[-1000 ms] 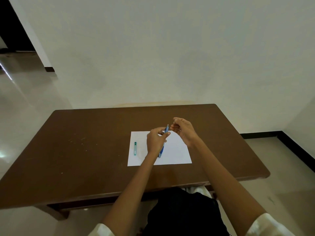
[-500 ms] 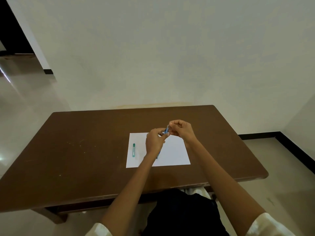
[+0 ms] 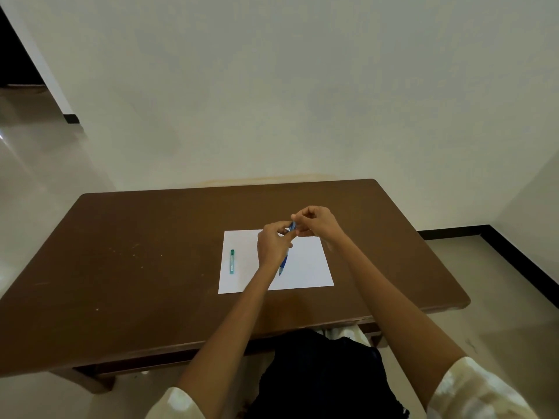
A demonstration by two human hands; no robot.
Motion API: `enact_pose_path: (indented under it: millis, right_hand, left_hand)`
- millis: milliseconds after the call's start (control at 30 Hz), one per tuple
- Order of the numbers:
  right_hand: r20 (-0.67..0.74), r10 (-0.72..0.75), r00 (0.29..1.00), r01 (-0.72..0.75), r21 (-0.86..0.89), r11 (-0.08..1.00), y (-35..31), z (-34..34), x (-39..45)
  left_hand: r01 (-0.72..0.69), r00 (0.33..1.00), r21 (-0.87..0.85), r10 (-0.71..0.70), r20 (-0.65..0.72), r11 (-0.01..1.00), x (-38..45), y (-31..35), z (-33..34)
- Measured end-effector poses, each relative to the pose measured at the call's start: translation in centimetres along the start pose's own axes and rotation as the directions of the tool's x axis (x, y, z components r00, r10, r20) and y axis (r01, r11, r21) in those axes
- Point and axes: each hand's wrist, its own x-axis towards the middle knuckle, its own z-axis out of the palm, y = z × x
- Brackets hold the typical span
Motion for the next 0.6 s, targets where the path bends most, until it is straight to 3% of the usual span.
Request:
enact_pose_path:
  millis: [367,500,600]
  right_hand:
    - [0.006,-0.071,0.997,0.071,0.021,0.997,1.9,1.4,0.5]
    - [-0.057,-0.012,0.998,0.026,0.244,0.969,1.6,1.2,1.0]
    - [-0.122,0.07,0.99,0.011,0.561,0.827,0.8,1.0,1.4]
  left_hand:
    - [0.031,1.0,-0.12,-0.031,0.001,0.992,0.8,-0.4,0.0]
    - [0.108,0.994,-0.305,-0.108,0.016,0.946,0.8,-0.8,-0.1]
    - [0.277,0.96,-0.49,-0.257,0.11,0.826,0.8,-1.8,-0.3]
